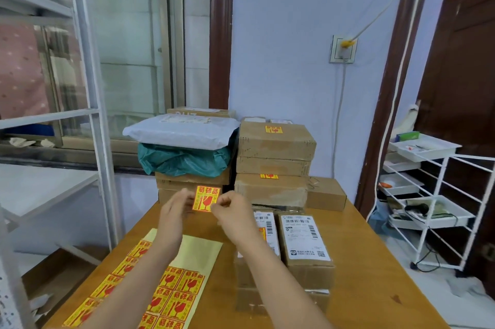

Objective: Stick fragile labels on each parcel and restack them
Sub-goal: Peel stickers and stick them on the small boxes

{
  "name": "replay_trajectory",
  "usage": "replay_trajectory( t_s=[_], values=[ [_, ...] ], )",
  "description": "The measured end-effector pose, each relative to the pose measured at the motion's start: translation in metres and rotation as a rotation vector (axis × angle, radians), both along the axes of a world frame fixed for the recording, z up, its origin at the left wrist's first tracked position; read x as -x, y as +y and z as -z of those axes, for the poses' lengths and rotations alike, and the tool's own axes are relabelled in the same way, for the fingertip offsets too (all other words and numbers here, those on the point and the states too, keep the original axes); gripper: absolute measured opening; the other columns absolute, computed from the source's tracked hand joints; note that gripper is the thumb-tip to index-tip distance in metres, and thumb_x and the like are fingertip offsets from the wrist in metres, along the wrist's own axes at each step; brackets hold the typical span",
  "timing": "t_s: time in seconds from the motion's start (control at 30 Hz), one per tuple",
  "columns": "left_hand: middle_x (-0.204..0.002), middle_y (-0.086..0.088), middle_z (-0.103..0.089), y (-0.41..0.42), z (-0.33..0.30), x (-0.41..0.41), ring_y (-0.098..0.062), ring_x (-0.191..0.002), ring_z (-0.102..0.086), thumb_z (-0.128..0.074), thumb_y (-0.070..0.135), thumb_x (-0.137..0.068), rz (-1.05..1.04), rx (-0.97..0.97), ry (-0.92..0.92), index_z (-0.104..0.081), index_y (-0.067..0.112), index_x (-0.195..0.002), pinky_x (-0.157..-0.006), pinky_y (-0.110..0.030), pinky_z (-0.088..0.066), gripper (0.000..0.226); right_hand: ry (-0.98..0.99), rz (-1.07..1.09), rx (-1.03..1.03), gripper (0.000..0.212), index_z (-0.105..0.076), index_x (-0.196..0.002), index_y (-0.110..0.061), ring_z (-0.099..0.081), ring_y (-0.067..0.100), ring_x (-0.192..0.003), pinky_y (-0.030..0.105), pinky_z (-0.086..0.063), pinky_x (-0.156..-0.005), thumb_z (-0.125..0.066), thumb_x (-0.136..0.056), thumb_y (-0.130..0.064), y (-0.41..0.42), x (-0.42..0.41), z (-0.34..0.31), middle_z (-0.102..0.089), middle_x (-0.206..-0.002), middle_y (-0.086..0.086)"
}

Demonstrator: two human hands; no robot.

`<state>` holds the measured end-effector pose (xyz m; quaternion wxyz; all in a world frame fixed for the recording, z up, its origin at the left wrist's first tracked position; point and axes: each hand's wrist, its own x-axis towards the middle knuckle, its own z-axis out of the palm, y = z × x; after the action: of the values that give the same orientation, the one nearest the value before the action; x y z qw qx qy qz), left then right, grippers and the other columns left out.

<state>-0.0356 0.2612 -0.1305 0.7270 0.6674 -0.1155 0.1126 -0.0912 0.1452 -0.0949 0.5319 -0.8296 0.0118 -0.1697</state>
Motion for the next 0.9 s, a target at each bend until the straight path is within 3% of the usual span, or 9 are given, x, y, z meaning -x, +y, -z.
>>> replay_trajectory(
  t_s=[0.1, 0.23, 0.3, 0.5, 0.6, 0.7, 0.8, 0.9],
  values=[
    [-0.075, -0.002, -0.057, -0.024, -0.018, 0.016, -0.011, -0.073, -0.051, -0.046, 0.023, -0.099, 0.101, -0.038, -0.08, -0.062, 0.008, -0.081, -0.07, -0.027, -0.038, 0.028, 0.005, 0.008, -0.031, 0.019, -0.052, -0.073, -0.015, -0.05, 0.015, -0.068, 0.027, -0.043, -0.066, -0.057, -0.09, -0.011, -0.025, 0.013, -0.011, -0.055, -0.079, 0.005],
    [-0.059, 0.008, -0.051, -0.054, -0.036, 0.031, 0.001, -0.056, -0.045, -0.053, 0.016, -0.095, 0.138, -0.114, -0.128, -0.054, 0.014, -0.065, -0.059, -0.02, -0.036, 0.03, -0.006, 0.032, -0.06, 0.02, -0.053, -0.072, -0.015, -0.051, 0.015, -0.069, 0.029, -0.045, -0.066, -0.056, -0.09, -0.007, -0.055, 0.032, -0.019, -0.055, -0.075, 0.003],
    [-0.066, 0.002, -0.058, -0.066, -0.044, 0.035, -0.001, -0.059, -0.049, -0.053, 0.016, -0.095, 0.171, -0.141, -0.132, -0.058, 0.009, -0.07, -0.061, -0.018, -0.039, 0.027, -0.019, 0.041, -0.075, 0.02, -0.054, -0.073, -0.019, -0.053, 0.013, -0.071, 0.029, -0.046, -0.07, -0.057, -0.09, -0.007, -0.07, 0.042, -0.022, -0.056, -0.075, -0.003],
    [-0.085, -0.019, -0.065, -0.1, -0.058, 0.053, -0.024, -0.078, -0.059, -0.053, 0.018, -0.095, 0.278, -0.058, -0.047, -0.062, -0.004, -0.083, -0.08, -0.039, -0.049, 0.027, -0.095, 0.003, -0.159, 0.014, -0.056, -0.083, -0.015, -0.053, 0.014, -0.078, 0.024, -0.048, -0.075, -0.06, -0.088, -0.002, -0.11, 0.066, -0.027, -0.056, -0.082, 0.002],
    [-0.083, -0.013, -0.067, -0.116, -0.058, 0.061, -0.022, -0.078, -0.062, -0.052, 0.018, -0.096, 0.32, -0.014, 0.024, -0.063, -0.007, -0.091, -0.082, -0.037, -0.051, 0.028, -0.118, 0.01, -0.164, 0.016, -0.056, -0.086, -0.018, -0.056, 0.014, -0.082, 0.02, -0.048, -0.074, -0.06, -0.089, -0.002, -0.124, 0.074, -0.025, -0.058, -0.085, 0.002],
    [-0.074, -0.003, -0.068, -0.13, -0.057, 0.064, -0.015, -0.071, -0.062, -0.054, 0.018, -0.096, 0.325, 0.02, 0.091, -0.066, 0.006, -0.08, -0.072, -0.031, -0.048, 0.023, -0.13, 0.011, -0.221, 0.025, -0.052, -0.102, -0.021, -0.059, 0.015, -0.086, 0.02, -0.049, -0.077, -0.06, -0.089, 0.0, -0.136, 0.078, -0.021, -0.061, -0.082, 0.001],
    [-0.078, -0.002, -0.068, -0.139, -0.055, 0.067, -0.016, -0.076, -0.061, -0.054, 0.019, -0.096, 0.339, 0.043, 0.141, -0.065, 0.012, -0.078, -0.074, -0.031, -0.046, 0.022, -0.158, 0.032, -0.224, 0.036, -0.048, -0.116, -0.02, -0.057, 0.009, -0.078, 0.011, -0.046, -0.07, -0.058, -0.089, 0.003, -0.144, 0.08, -0.016, -0.057, -0.076, -0.002],
    [-0.079, -0.002, -0.067, -0.145, -0.052, 0.07, -0.012, -0.074, -0.06, -0.053, 0.02, -0.096, 0.334, 0.009, 0.136, -0.064, 0.008, -0.084, -0.067, -0.025, -0.046, 0.02, -0.212, 0.065, -0.18, 0.037, -0.052, -0.115, -0.017, -0.057, 0.003, -0.073, 0.009, -0.045, -0.068, -0.054, -0.088, 0.009, -0.147, 0.081, -0.013, -0.056, -0.076, 0.0]
  ],
)
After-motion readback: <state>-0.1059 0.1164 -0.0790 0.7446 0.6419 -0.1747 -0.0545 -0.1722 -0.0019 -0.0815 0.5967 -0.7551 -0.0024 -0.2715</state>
